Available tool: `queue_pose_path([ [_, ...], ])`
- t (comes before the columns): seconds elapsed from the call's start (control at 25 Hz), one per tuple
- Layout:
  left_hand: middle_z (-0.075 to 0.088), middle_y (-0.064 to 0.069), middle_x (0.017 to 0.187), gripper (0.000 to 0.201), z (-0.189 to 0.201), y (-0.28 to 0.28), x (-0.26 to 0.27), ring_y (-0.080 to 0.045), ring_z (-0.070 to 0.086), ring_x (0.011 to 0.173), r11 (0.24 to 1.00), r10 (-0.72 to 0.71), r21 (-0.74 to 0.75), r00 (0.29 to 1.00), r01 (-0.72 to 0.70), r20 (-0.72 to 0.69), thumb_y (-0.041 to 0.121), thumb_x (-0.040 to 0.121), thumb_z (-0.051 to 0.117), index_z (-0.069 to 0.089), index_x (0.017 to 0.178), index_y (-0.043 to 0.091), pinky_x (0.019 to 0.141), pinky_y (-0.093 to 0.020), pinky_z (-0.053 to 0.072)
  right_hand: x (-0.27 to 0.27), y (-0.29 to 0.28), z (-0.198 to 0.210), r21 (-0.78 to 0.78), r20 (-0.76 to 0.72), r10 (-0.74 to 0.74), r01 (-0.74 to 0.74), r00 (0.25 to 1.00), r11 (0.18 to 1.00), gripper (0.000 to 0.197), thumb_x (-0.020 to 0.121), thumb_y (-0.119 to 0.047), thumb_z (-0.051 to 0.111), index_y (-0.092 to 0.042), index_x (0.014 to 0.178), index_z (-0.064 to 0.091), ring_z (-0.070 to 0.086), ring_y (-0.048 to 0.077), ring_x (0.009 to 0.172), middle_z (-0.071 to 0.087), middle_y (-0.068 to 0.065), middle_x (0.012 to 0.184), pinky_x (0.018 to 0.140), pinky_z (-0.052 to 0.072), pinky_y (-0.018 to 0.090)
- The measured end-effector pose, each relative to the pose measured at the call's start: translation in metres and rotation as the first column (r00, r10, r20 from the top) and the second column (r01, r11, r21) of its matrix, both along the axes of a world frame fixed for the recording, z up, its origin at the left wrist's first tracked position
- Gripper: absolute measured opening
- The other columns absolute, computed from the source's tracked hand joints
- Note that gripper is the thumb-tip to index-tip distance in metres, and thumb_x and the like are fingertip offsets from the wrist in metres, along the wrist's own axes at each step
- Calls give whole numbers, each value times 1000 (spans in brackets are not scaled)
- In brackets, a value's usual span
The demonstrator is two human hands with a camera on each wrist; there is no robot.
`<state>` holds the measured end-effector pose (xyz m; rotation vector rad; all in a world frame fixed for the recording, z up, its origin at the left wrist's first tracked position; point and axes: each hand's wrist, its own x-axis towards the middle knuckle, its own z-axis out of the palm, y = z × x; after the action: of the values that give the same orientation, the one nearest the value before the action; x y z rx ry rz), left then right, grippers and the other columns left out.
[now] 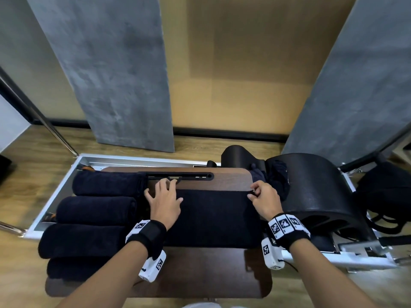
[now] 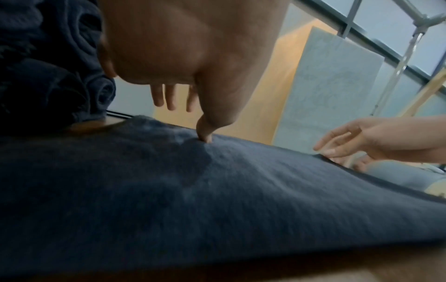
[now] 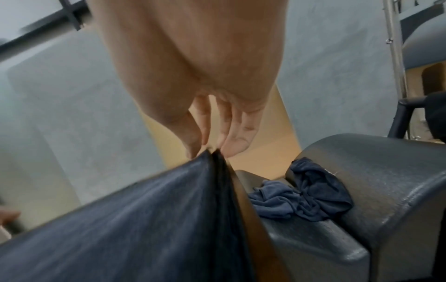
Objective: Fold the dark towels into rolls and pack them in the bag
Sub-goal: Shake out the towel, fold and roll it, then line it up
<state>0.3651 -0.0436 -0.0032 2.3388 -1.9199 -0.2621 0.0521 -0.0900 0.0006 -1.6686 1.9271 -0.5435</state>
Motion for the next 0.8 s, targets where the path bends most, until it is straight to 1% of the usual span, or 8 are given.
queue_pose_path([
  [0.08, 43, -4, 148, 56, -2, 14, -11, -24, 40, 142, 997, -10, -74, 1000, 9, -11, 35, 98, 67, 47, 149, 23, 116, -57, 27, 4, 11, -4, -145, -21, 45, -47, 999, 988, 21, 86, -11, 77, -25, 97, 65, 61, 16, 91, 56, -8, 96, 80, 53, 38],
  [0.16, 54, 2, 128, 35, -8, 34, -29, -22, 54, 121, 971, -159, -187, 986, 148, -46, 36, 98, 64, 61, 131, 24, 104, -49, 37, 9, 22, -8, -227, -25, 175, -176, 984, 958, 24, 83, -3, 72, -26, 85, 67, 58, 10, 85, 58, -12, 90, 78, 53, 35],
  [0.28, 56, 13, 113, 34, -20, 61, -55, -13, 55, 109, 922, -379, -143, 915, 360, -138, 52, 106, 41, 64, 117, 30, 96, -38, 39, 14, 37, -8, -84, -66, 316, -321, 946, 943, 23, 86, 0, 66, -22, 83, 72, 60, 12, 89, 64, -8, 90, 86, 54, 38],
  [0.48, 58, 13, 110, 26, -24, 75, -51, -12, 57, 109, 937, -332, -145, 939, 317, -89, 47, 107, 45, 63, 111, 28, 100, -37, 39, 12, 78, 9, 105, -210, 358, -343, 910, 933, 22, 81, -7, 59, -17, 77, 78, 69, 24, 88, 74, -2, 87, 83, 56, 39],
  [0.56, 56, 12, 121, 25, -23, 79, -48, -14, 56, 120, 944, -320, -105, 946, 313, -59, 43, 106, 46, 61, 118, 27, 111, -40, 35, 26, 109, 9, 156, -193, 514, -491, 836, 857, 23, 75, -10, 57, -16, 77, 79, 69, 24, 86, 76, 0, 85, 81, 56, 36],
  [0.64, 51, 8, 146, 37, -26, 92, -49, -16, 43, 145, 948, -317, -46, 947, 315, -58, 41, 108, 44, 55, 139, 24, 124, -45, 25, 44, 145, 3, 132, -75, 628, -616, 775, 776, 24, 73, -11, 58, -18, 80, 80, 66, 18, 87, 75, -4, 87, 82, 53, 34],
  [0.72, 29, 3, 171, 56, -33, 115, -49, -17, 16, 162, 944, -330, -7, 941, 330, -82, 43, 111, 37, 37, 161, 19, 130, -49, 14, 54, 174, -8, 50, -10, 639, -637, 769, 769, 27, 75, -11, 61, -22, 92, 79, 58, 12, 93, 69, -11, 96, 85, 51, 34],
  [0.8, 8, 4, 177, 63, -39, 148, -45, -14, -4, 163, 925, -380, -28, 919, 380, -107, 48, 112, 28, 19, 168, 19, 131, -50, 7, 55, 196, -19, -37, -26, 609, -609, 793, 792, 32, 79, -15, 64, -23, 108, 75, 53, 10, 102, 62, -11, 109, 90, 49, 30],
])
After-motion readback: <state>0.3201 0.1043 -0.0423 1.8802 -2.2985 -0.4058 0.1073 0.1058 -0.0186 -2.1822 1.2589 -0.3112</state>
